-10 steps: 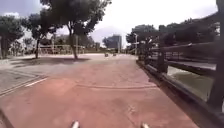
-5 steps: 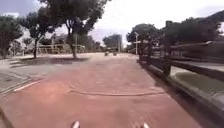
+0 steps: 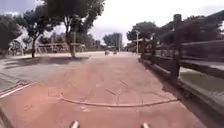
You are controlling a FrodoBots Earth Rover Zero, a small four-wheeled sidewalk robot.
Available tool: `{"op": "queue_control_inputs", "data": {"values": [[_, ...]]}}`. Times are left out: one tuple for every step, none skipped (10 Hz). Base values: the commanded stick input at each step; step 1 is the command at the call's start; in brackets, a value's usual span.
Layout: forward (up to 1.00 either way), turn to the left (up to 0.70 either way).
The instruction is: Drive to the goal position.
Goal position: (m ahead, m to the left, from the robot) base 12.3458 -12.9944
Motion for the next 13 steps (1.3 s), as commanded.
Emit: {"op": "queue_control_inputs", "data": {"values": [[0.70, 0.00], [0.70, 0.00], [0.70, 0.00], [0.70, 0.00], [0.70, 0.00], [0.70, 0.00], [0.70, 0.00], [0.70, 0.00], [0.70, 0.00], [0.70, 0.00], [0.70, 0.00], [0.70, 0.00], [0.70, 0.00]]}}
